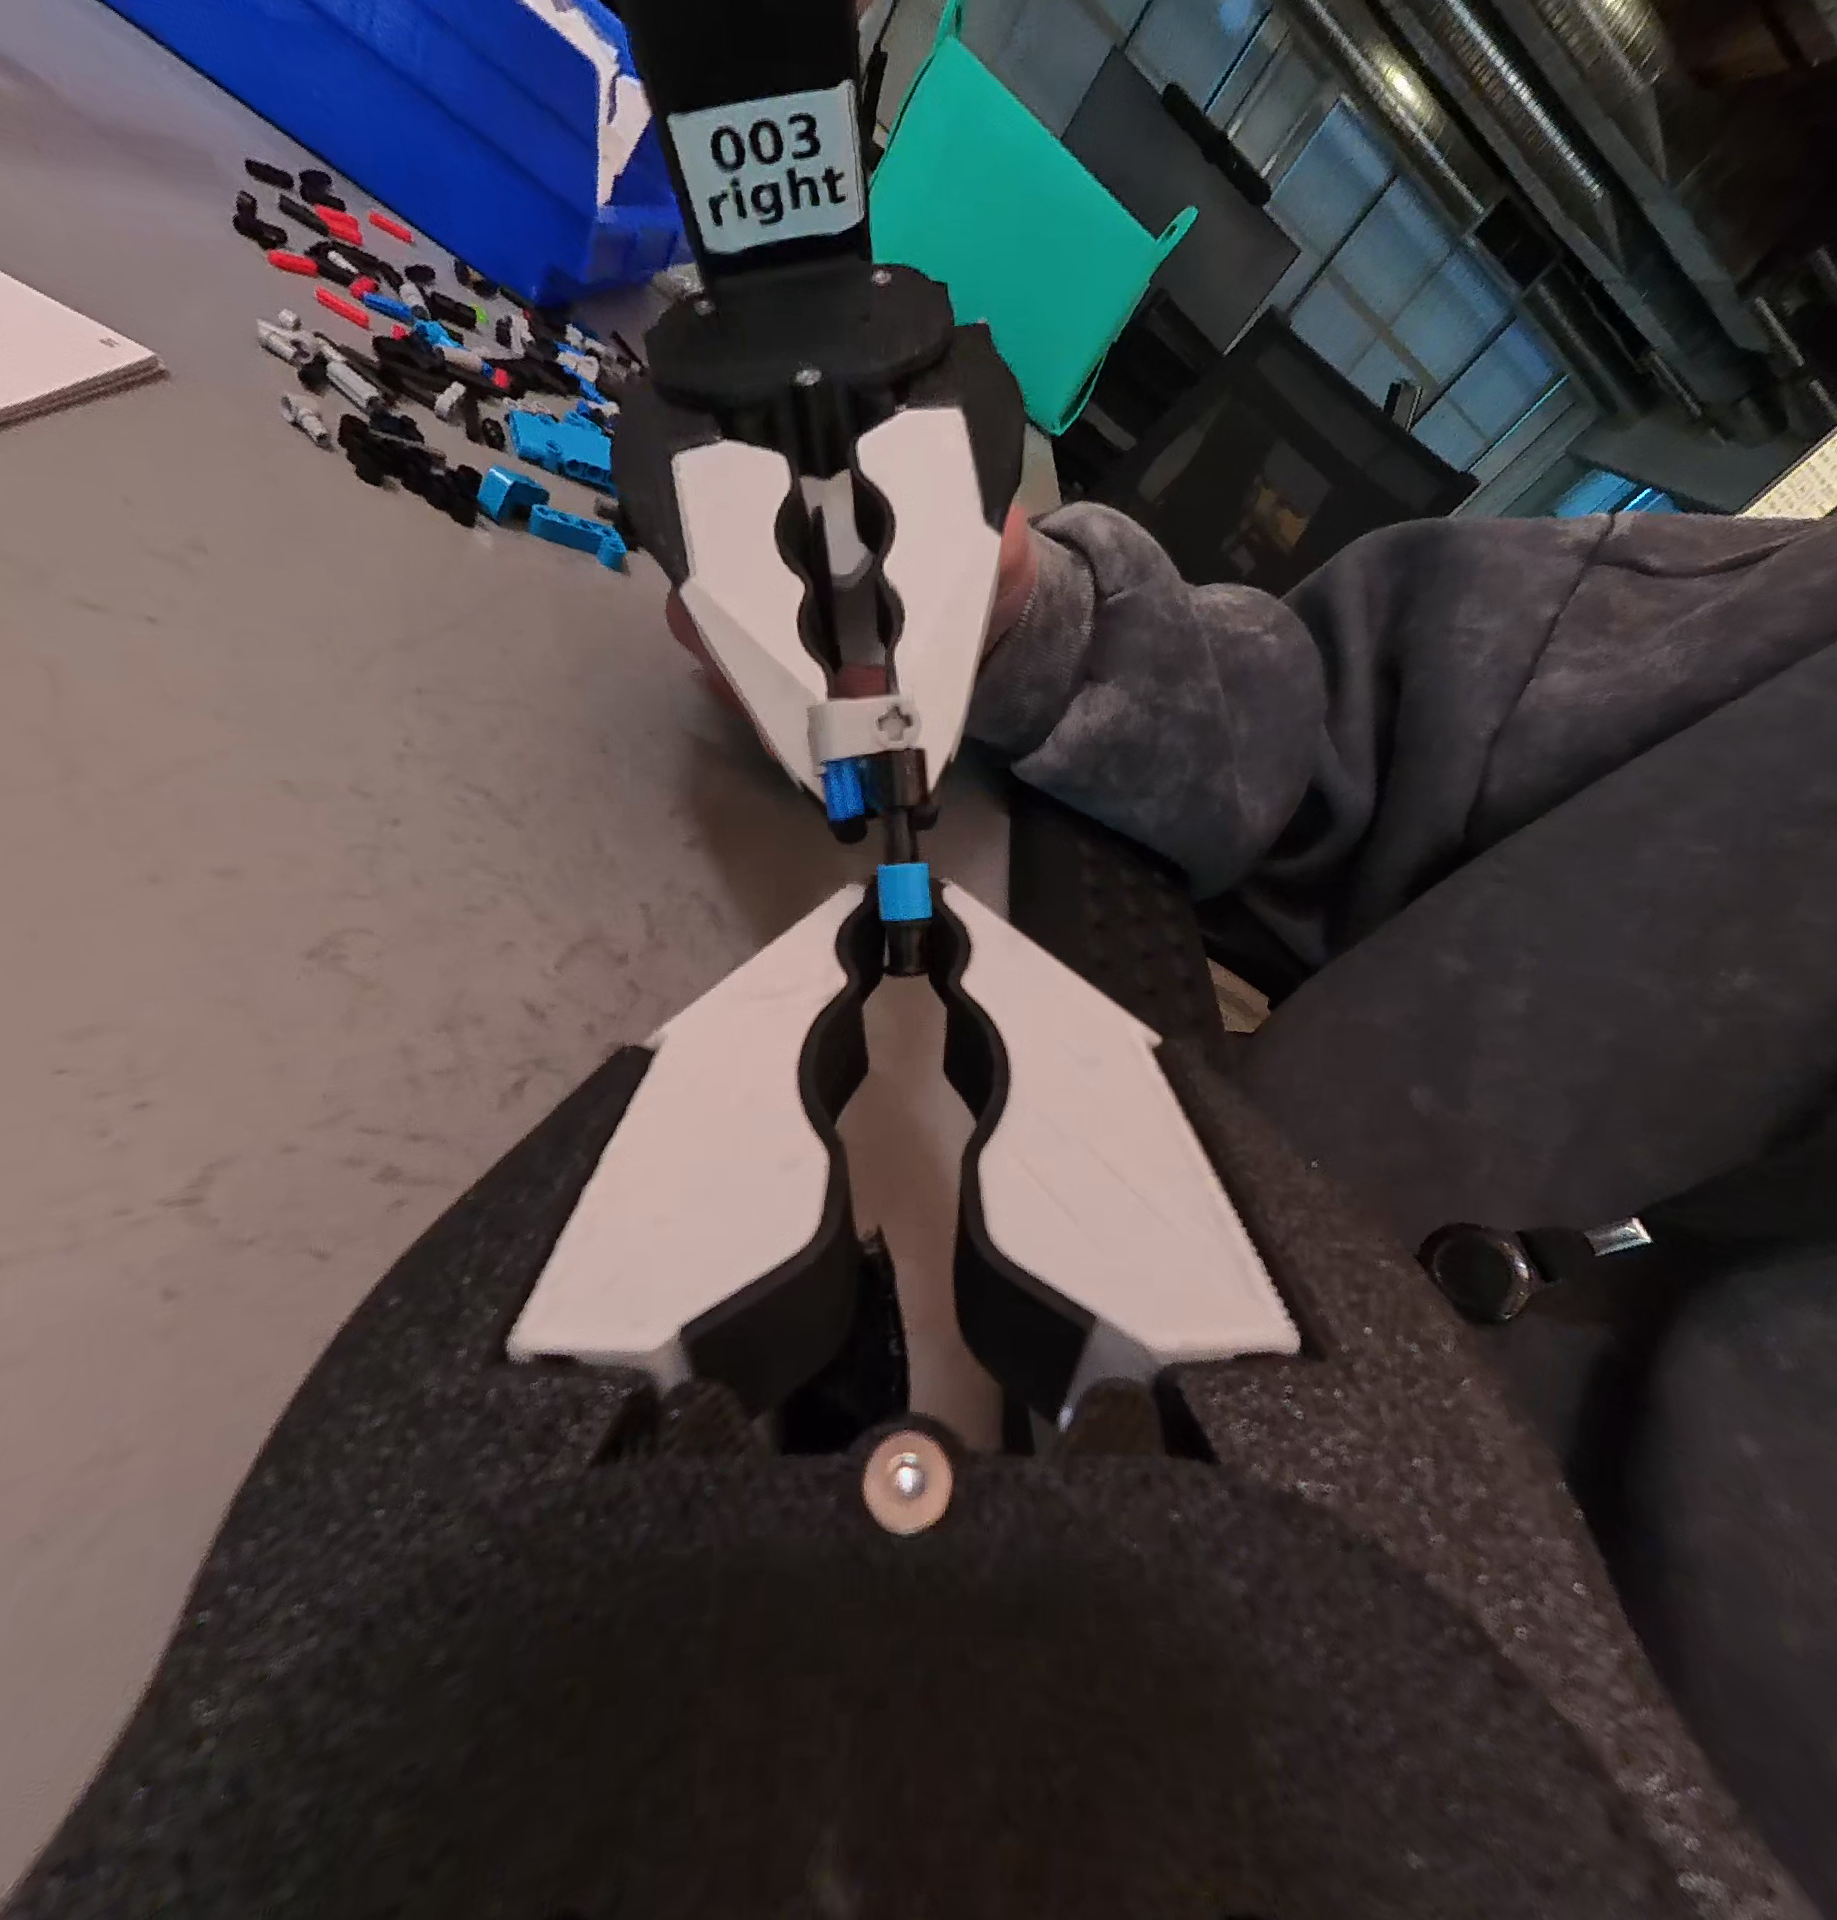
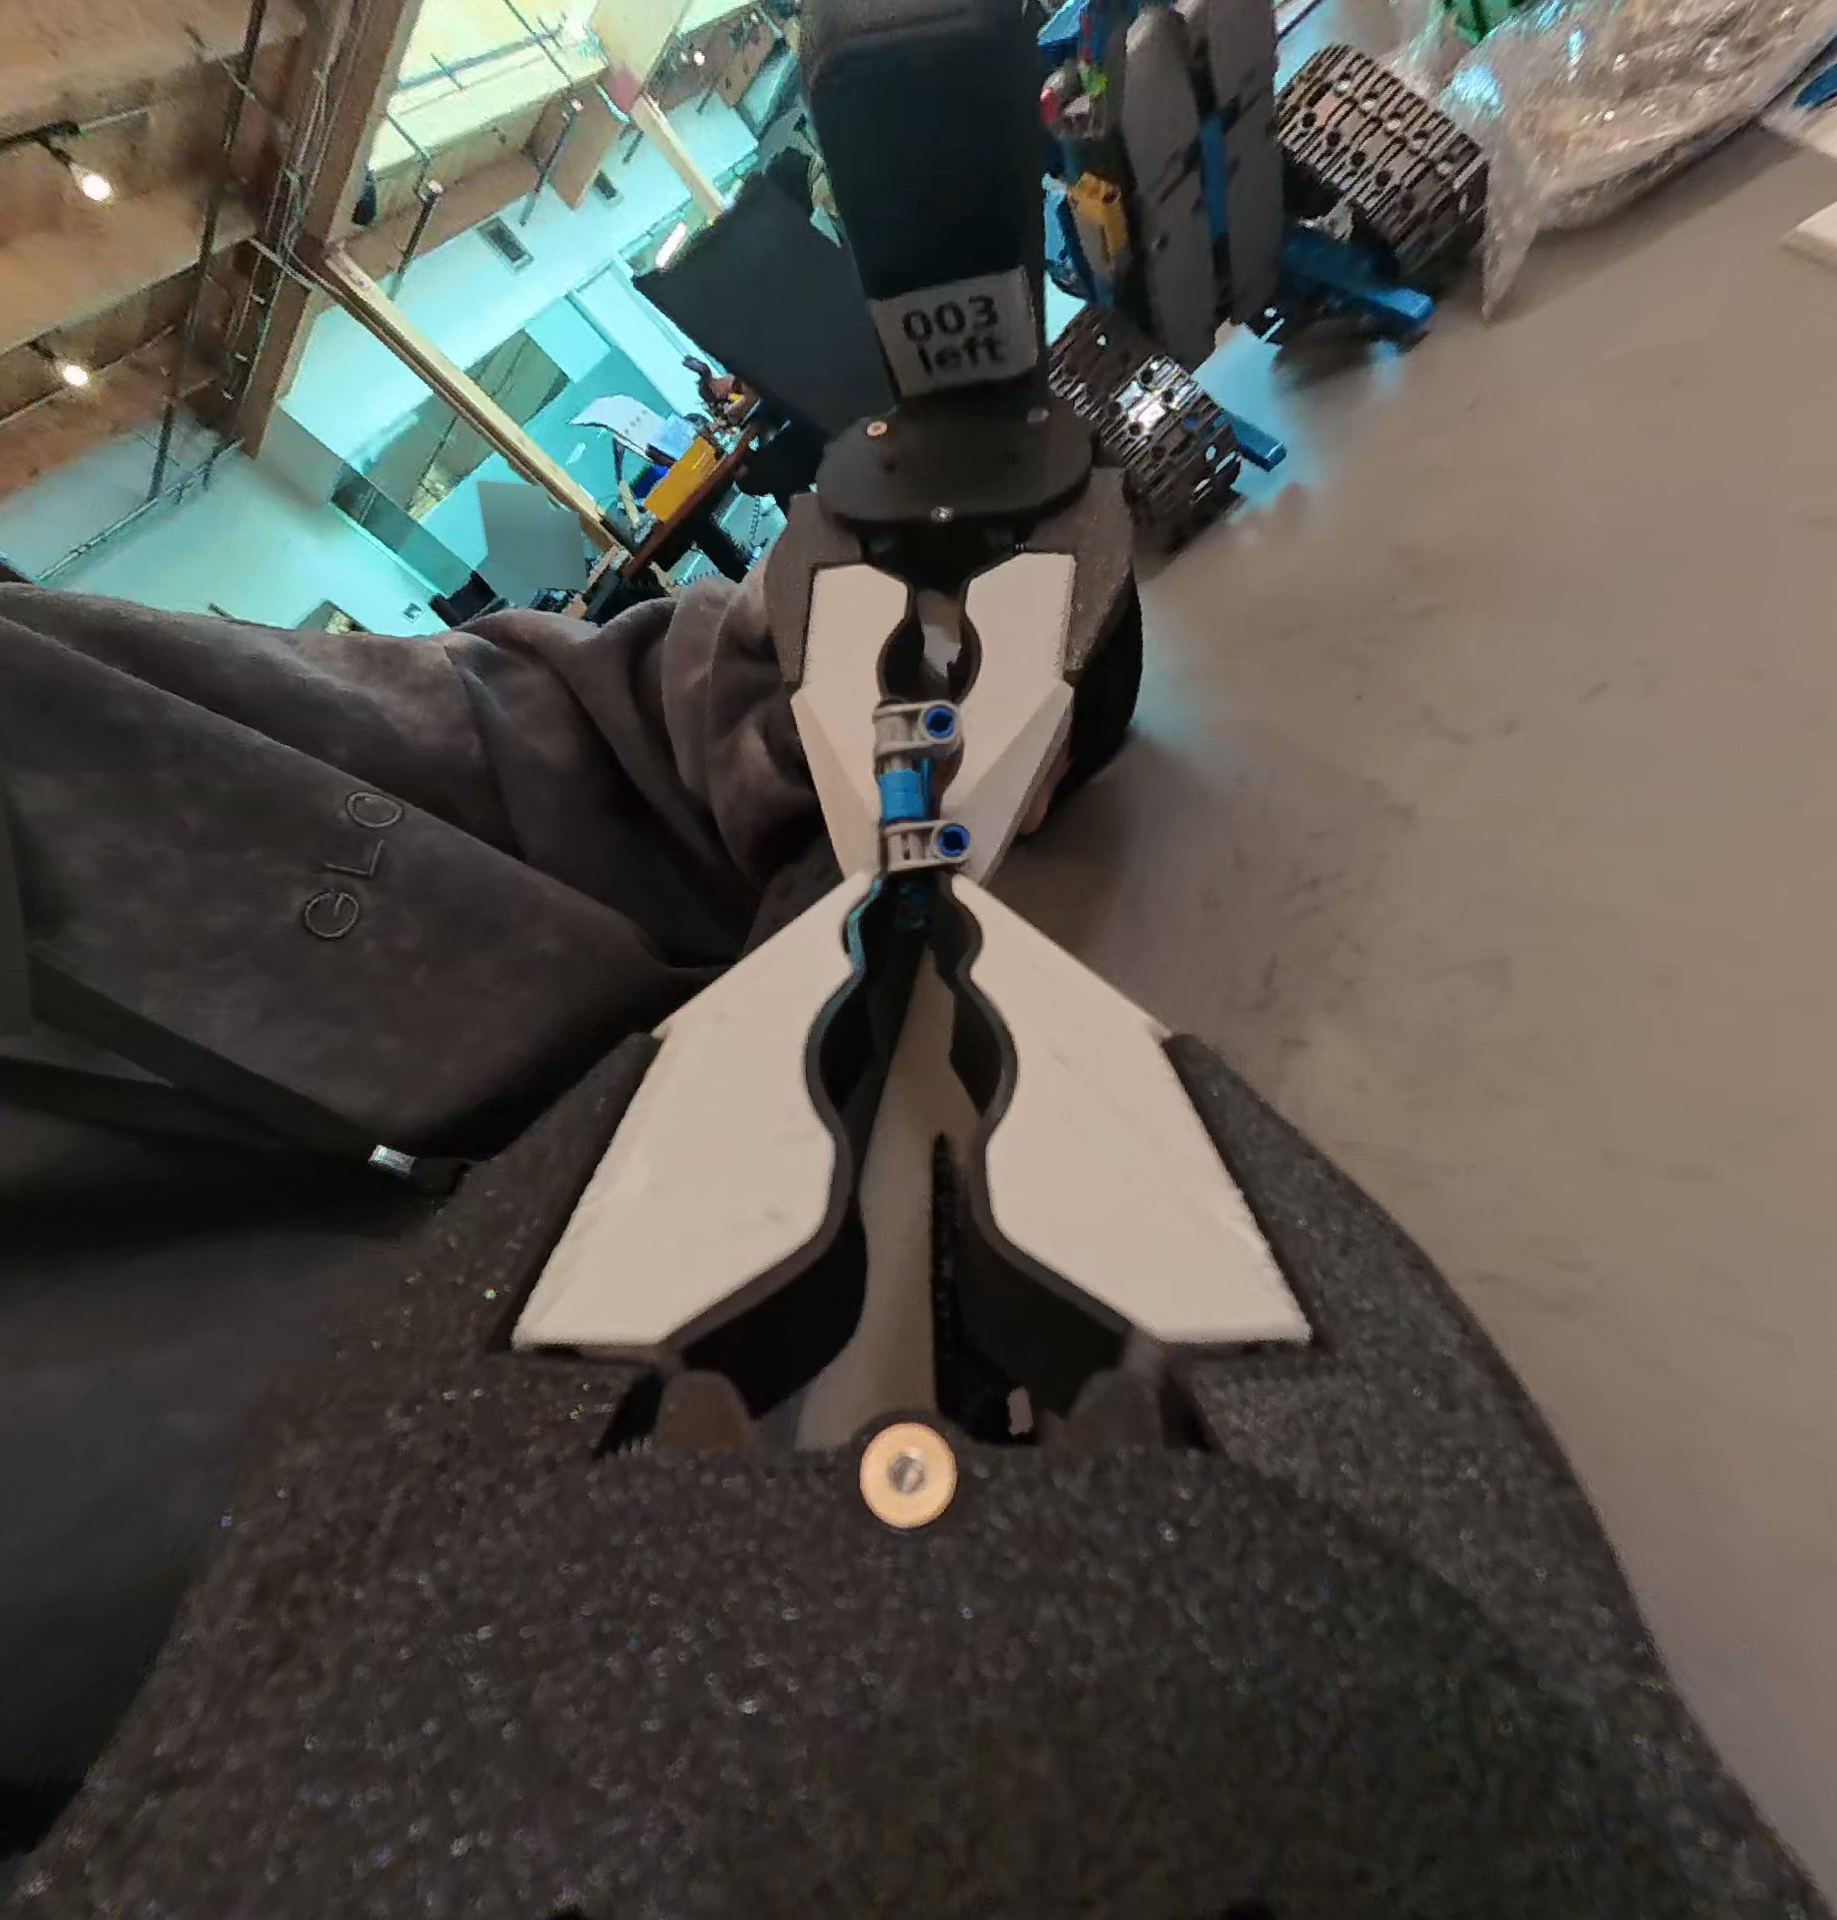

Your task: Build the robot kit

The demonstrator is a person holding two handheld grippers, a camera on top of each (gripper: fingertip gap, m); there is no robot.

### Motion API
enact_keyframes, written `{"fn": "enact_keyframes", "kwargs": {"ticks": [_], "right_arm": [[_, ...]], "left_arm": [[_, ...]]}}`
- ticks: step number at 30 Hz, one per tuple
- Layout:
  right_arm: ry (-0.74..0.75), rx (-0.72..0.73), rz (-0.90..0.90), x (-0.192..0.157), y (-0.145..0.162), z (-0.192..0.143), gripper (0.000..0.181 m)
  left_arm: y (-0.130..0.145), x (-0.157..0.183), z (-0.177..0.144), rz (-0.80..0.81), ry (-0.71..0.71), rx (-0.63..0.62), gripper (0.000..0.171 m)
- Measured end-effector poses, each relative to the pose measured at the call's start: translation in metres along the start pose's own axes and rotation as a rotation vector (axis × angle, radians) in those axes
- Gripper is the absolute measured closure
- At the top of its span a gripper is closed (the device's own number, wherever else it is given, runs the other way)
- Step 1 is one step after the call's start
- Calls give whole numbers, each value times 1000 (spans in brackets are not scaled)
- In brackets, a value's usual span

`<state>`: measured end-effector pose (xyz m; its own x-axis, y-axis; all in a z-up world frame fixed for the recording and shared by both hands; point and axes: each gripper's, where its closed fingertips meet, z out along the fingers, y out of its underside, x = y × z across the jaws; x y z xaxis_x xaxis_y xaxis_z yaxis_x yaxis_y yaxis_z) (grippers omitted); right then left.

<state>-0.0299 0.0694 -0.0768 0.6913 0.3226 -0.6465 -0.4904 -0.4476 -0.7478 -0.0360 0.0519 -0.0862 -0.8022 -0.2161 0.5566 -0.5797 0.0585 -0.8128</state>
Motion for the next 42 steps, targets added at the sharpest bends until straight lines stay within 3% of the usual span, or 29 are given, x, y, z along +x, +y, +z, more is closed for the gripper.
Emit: {"fn": "enact_keyframes", "kwargs": {"ticks": [5,15,27,34,38,42], "right_arm": [[8,-35,-4,3,7,-1,175],[111,-168,-71,14,26,-2,175],[443,-459,-360,42,48,-2,174],[468,-496,-398,44,46,4,174],[506,-595,-424,53,58,8,175],[497,-577,-437,48,52,13,175]], "left_arm": [[6,-2,3,10,-17,-44,166],[24,-19,11,147,-189,-187,166],[53,-51,13,337,-412,-446,164],[58,-45,4,321,-402,-444,150],[65,-42,-22,327,-457,-438,139],[68,-38,-41,299,-484,-419,139]]}}
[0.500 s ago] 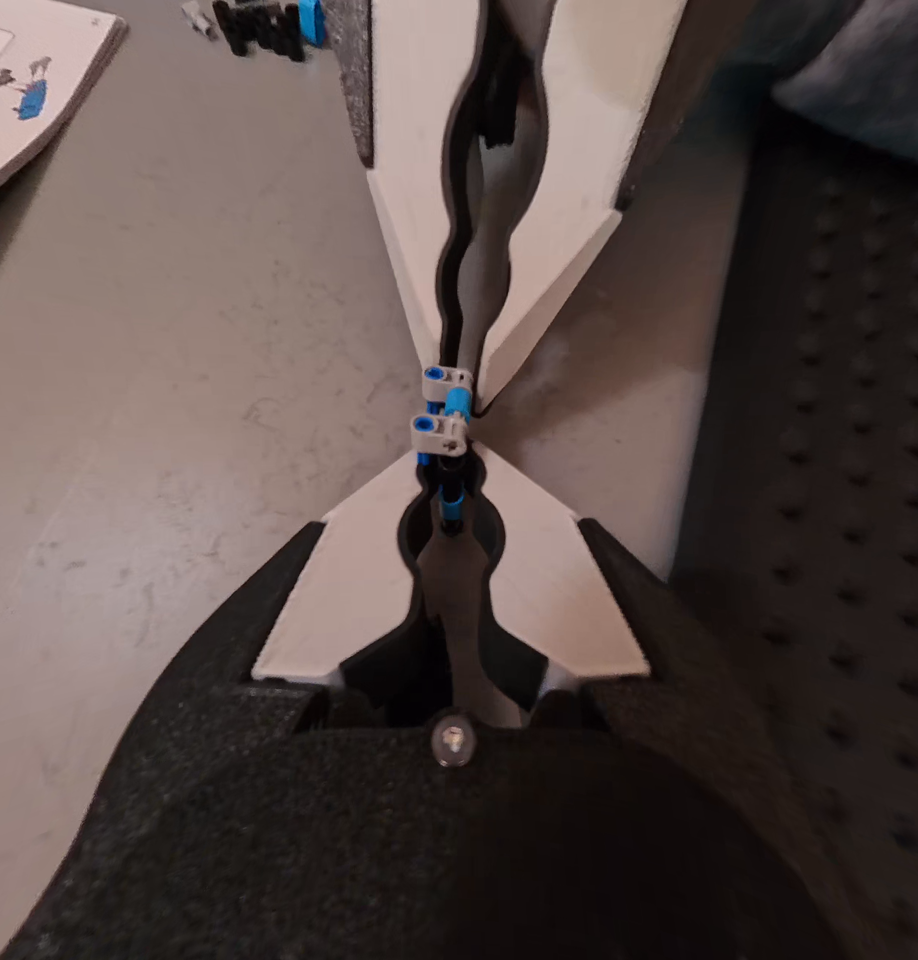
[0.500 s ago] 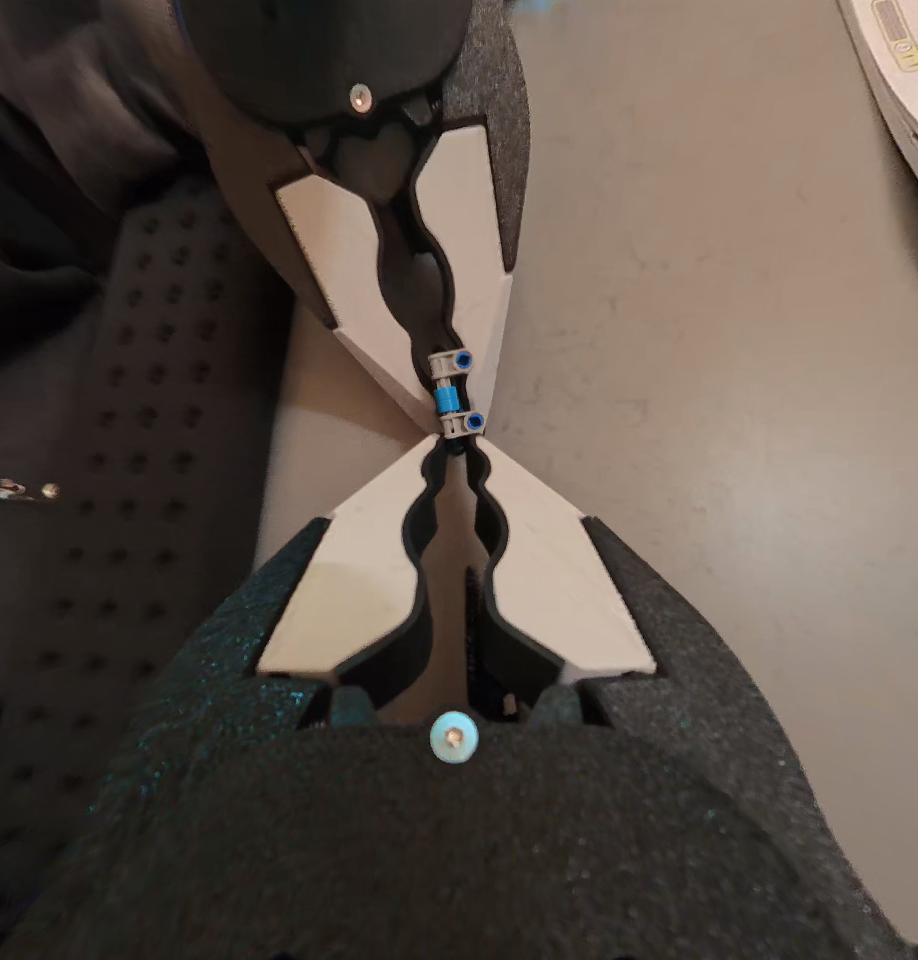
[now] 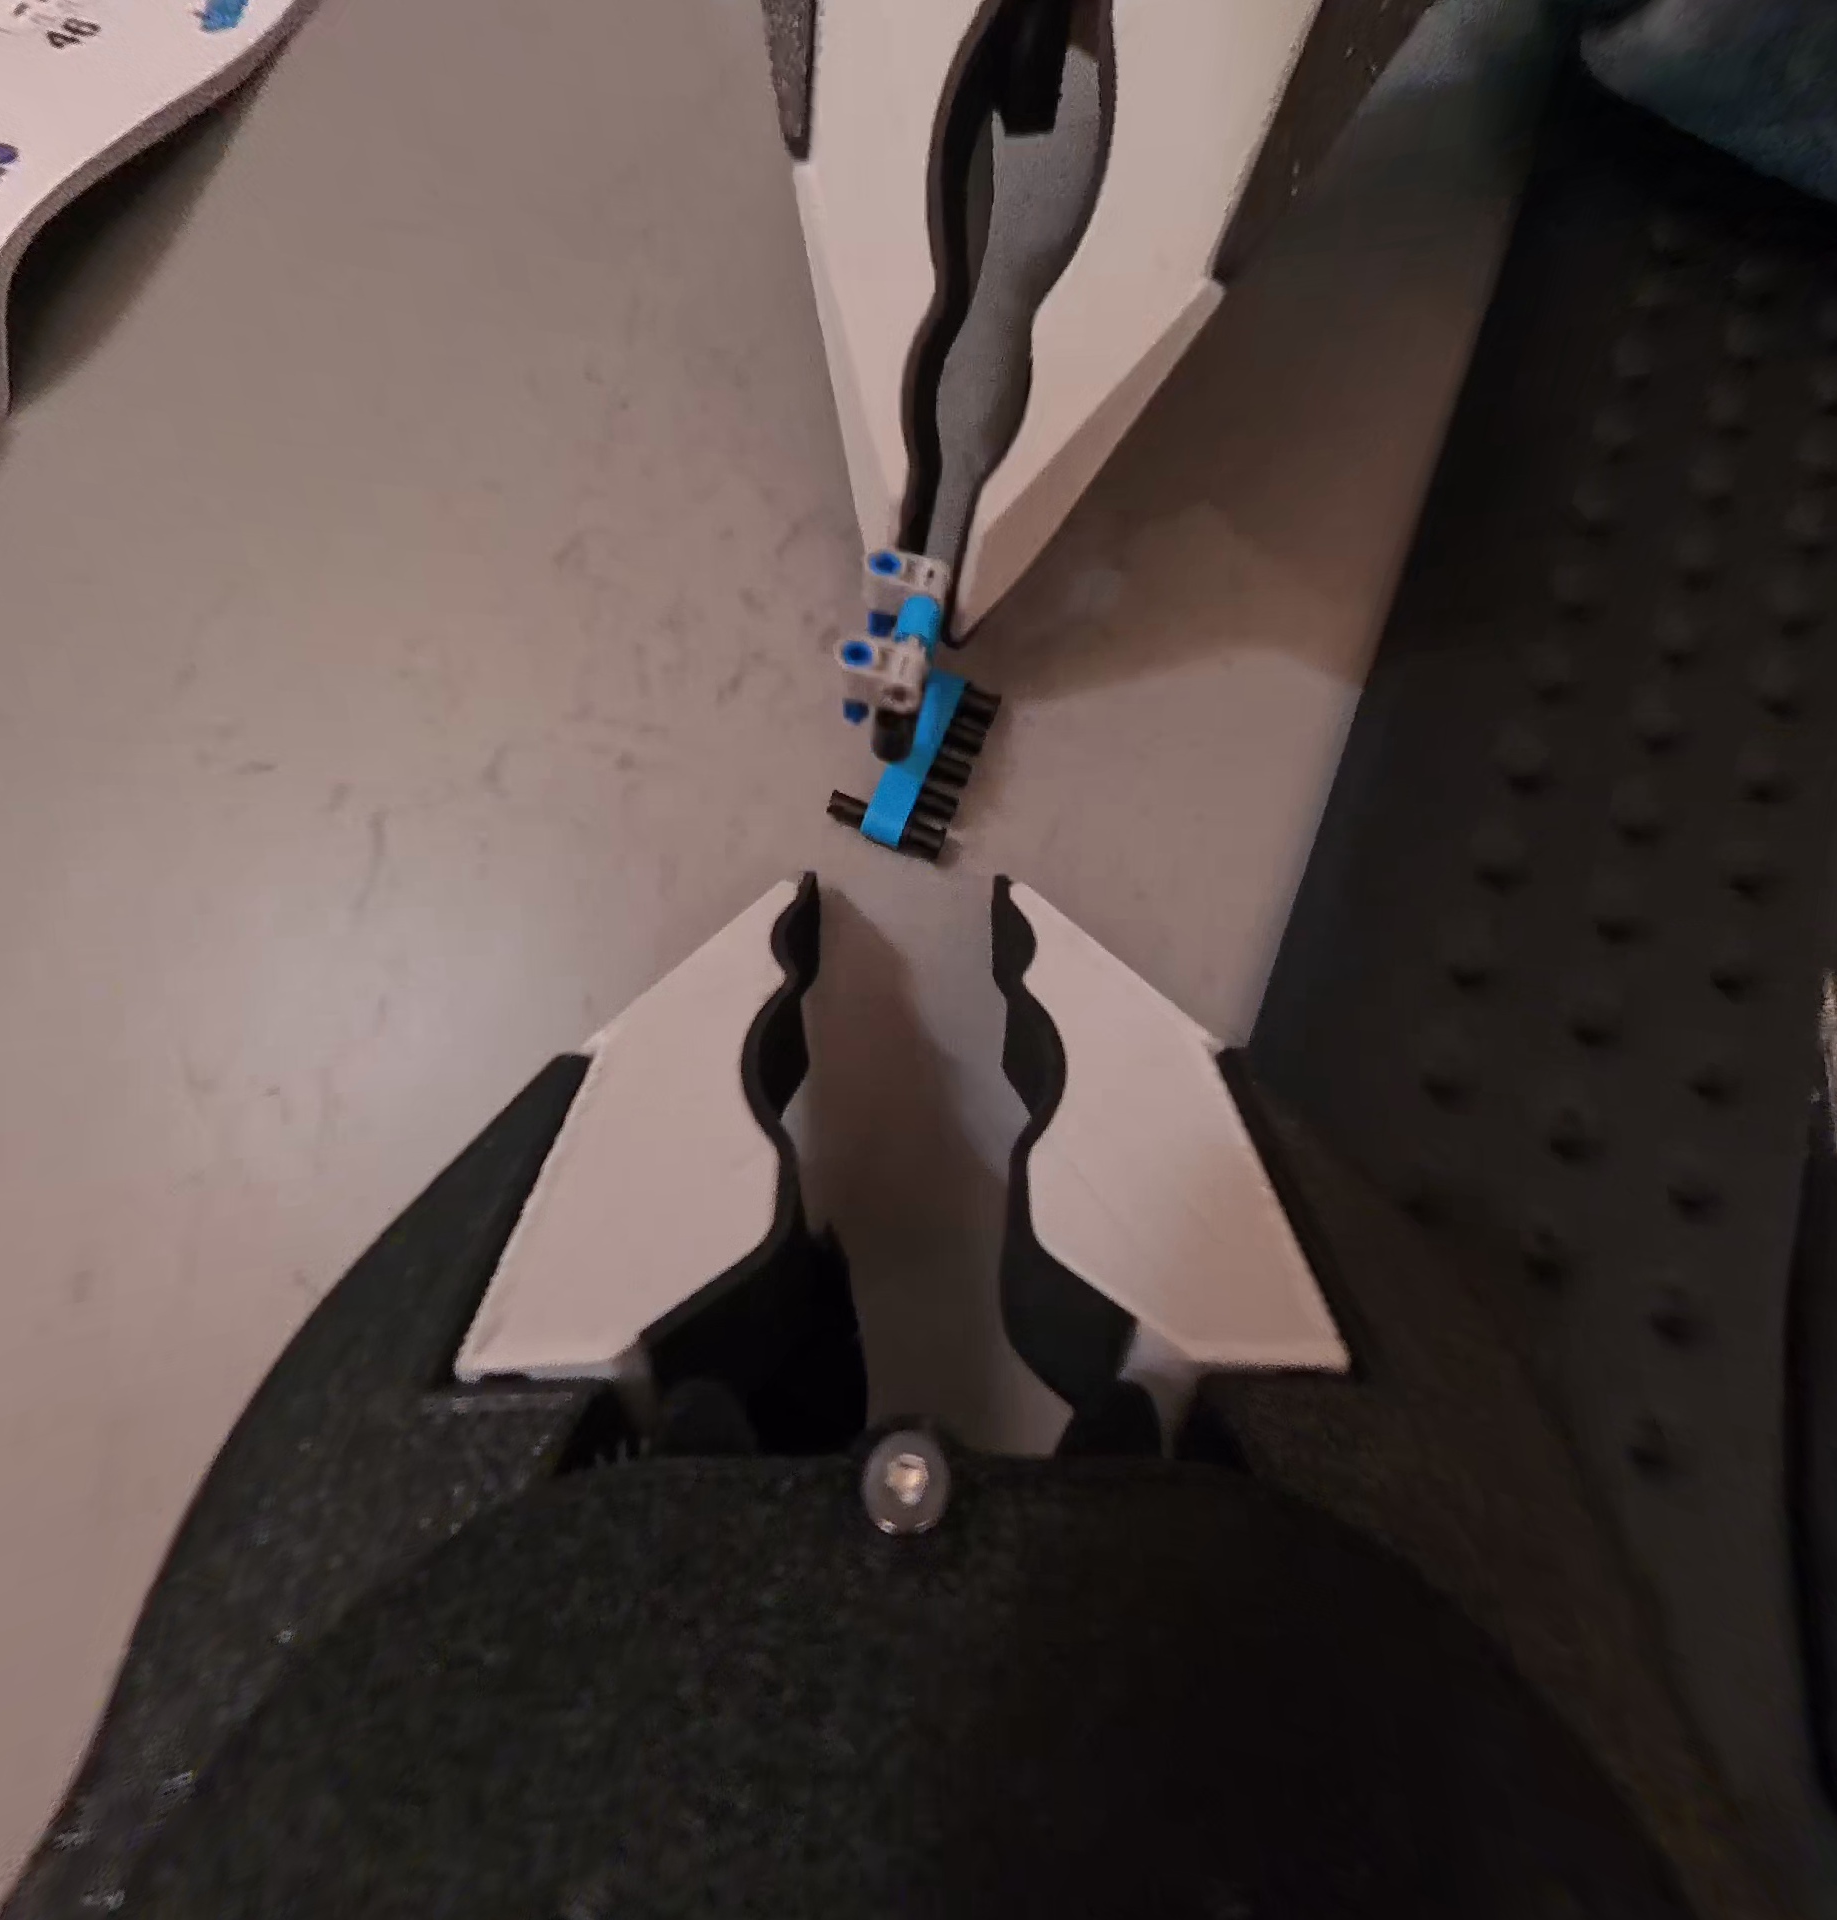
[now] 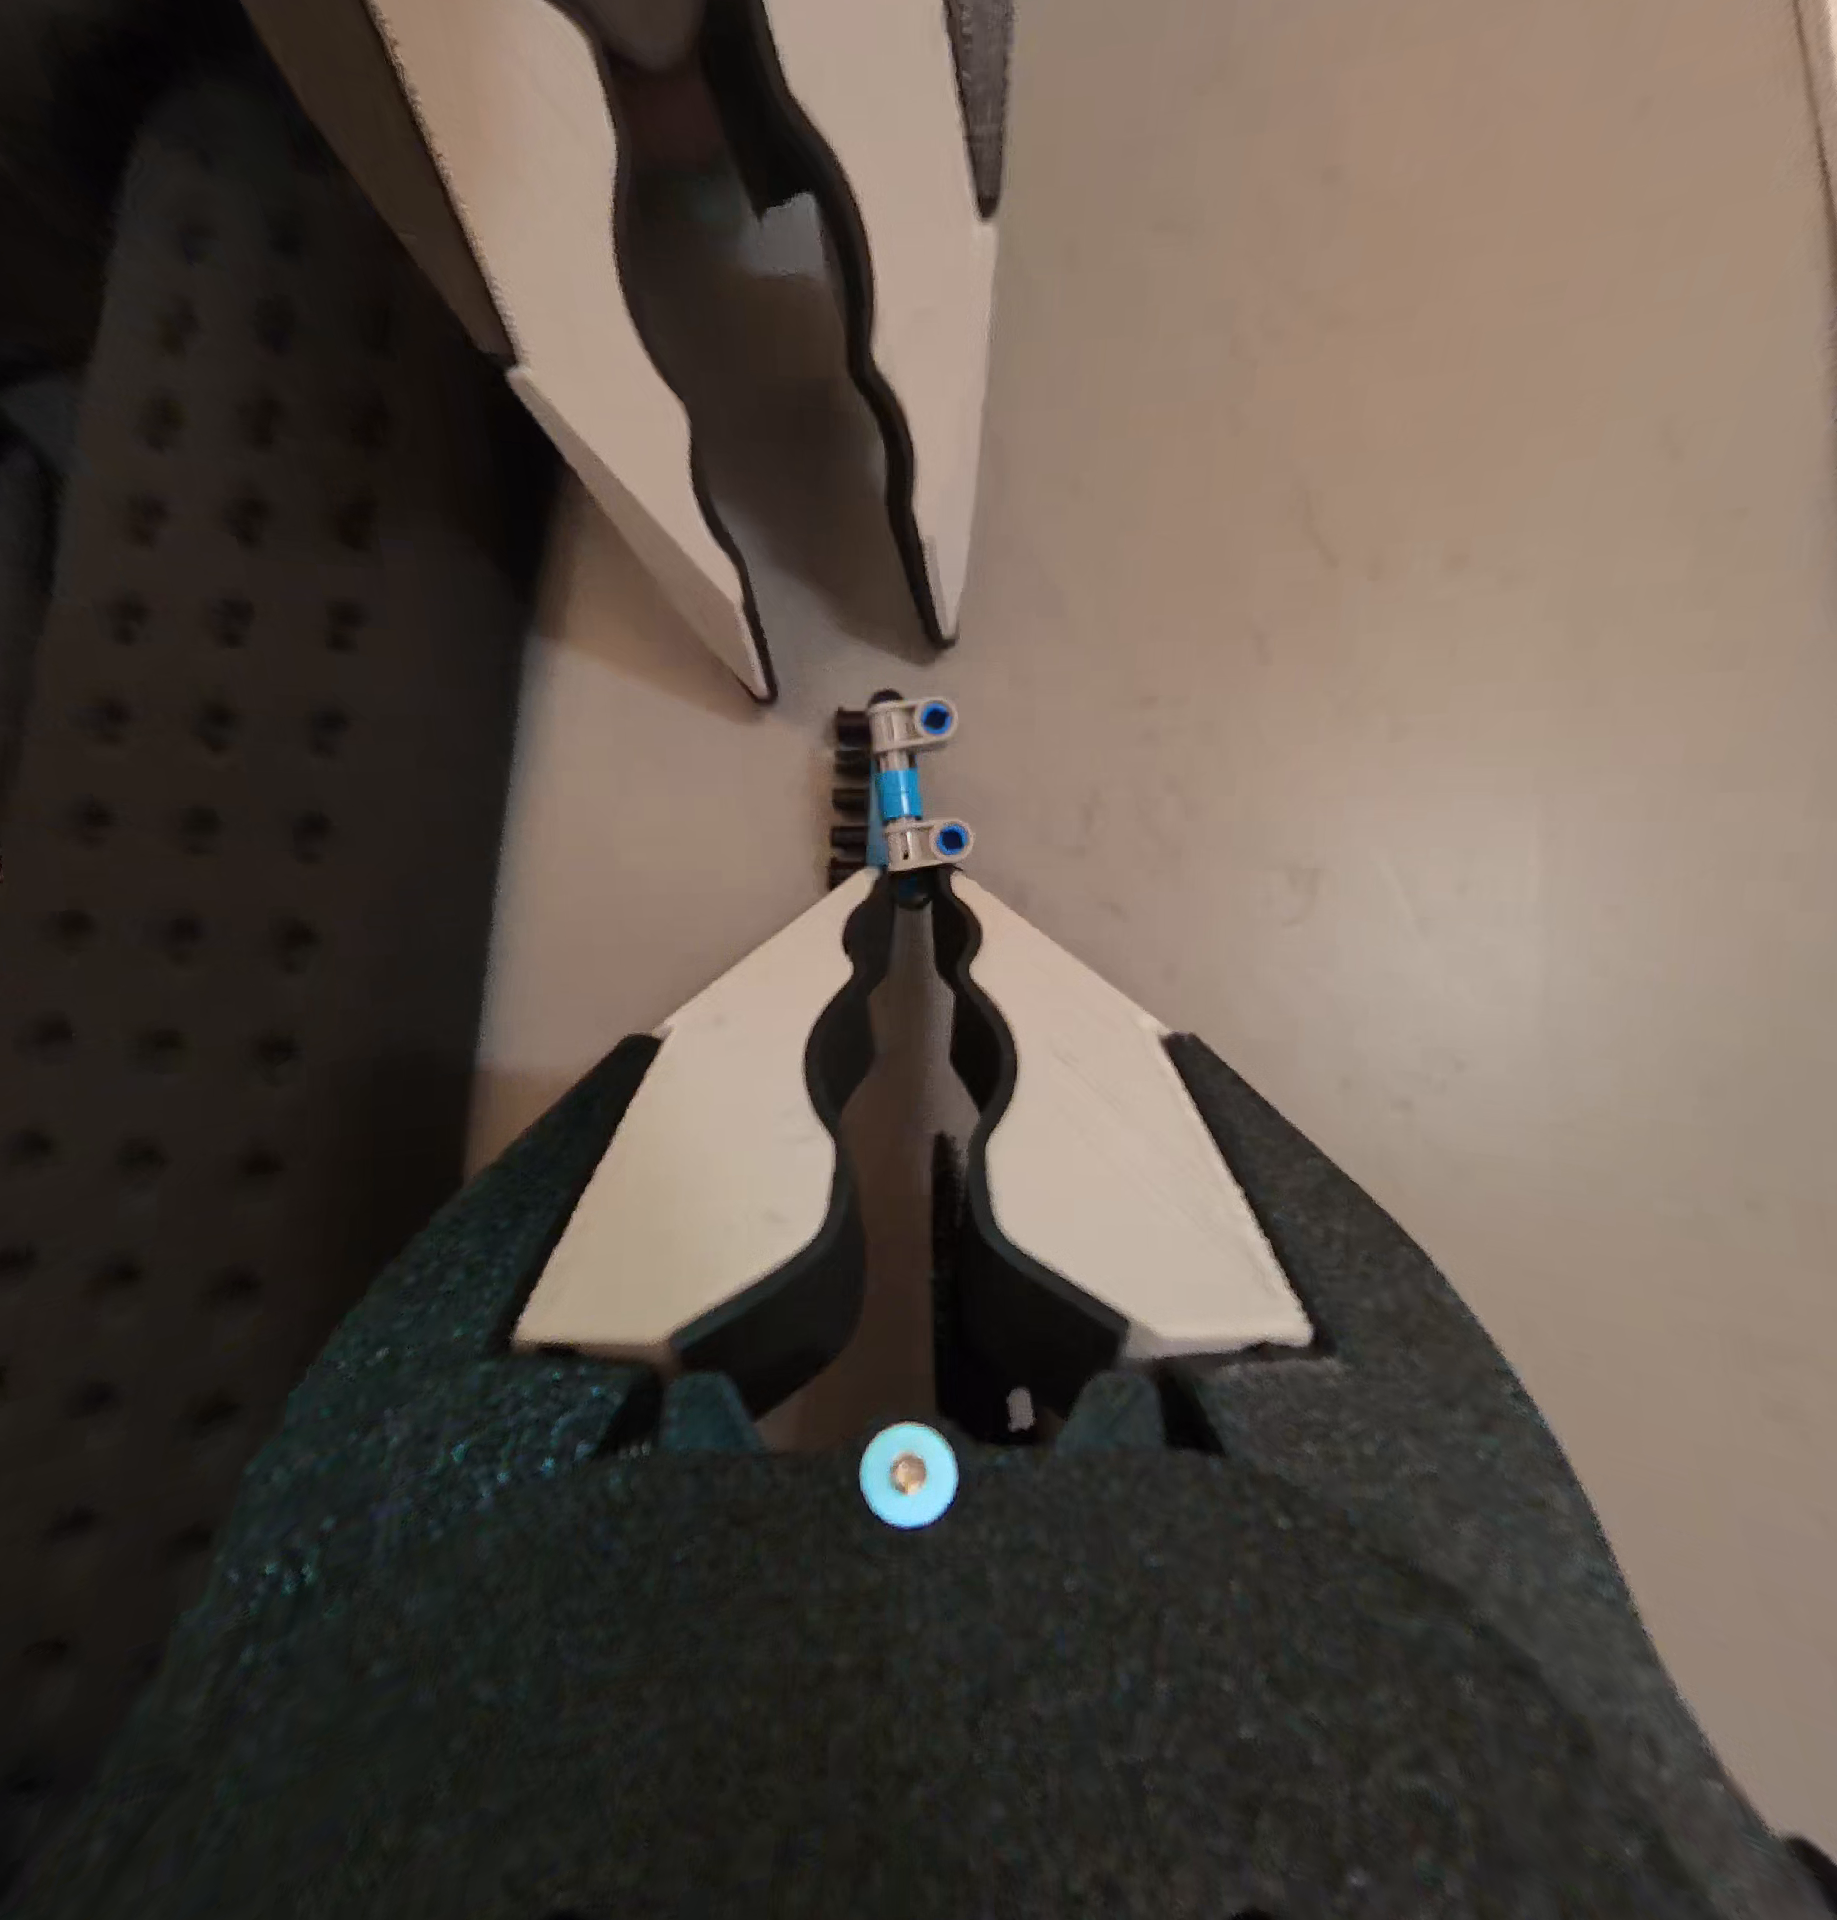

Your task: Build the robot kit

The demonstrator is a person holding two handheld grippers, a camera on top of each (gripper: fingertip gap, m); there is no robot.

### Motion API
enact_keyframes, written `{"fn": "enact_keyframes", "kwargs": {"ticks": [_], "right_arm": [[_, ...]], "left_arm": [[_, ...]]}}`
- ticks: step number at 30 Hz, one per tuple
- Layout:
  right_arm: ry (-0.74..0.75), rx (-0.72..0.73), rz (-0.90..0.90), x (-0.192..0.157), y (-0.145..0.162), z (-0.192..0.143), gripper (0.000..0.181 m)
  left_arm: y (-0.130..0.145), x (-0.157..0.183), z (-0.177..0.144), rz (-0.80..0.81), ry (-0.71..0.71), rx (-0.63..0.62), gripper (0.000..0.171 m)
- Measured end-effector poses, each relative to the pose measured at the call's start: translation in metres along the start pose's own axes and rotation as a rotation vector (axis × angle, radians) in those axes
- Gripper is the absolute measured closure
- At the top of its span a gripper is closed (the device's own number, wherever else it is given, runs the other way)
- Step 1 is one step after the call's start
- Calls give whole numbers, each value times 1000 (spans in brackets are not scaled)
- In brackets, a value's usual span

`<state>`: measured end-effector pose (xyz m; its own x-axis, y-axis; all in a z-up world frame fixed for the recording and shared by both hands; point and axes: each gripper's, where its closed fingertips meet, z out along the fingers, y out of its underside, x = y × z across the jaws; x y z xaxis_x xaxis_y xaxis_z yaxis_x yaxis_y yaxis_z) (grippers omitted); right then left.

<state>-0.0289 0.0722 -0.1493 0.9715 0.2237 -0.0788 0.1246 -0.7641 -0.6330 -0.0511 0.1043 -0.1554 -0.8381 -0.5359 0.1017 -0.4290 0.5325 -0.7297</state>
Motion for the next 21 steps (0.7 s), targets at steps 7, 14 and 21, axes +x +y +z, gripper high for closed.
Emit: {"fn": "enact_keyframes", "kwargs": {"ticks": [7,14,21], "right_arm": [[128,21,24,25,9,-12,174],[-114,159,198,15,-3,-11,174],[-130,161,148,12,-1,-7,175]], "left_arm": [[-13,2,4,-7,-25,43,139],[-35,-9,14,-76,-6,127,145],[-52,-17,5,-94,15,239,166]]}}
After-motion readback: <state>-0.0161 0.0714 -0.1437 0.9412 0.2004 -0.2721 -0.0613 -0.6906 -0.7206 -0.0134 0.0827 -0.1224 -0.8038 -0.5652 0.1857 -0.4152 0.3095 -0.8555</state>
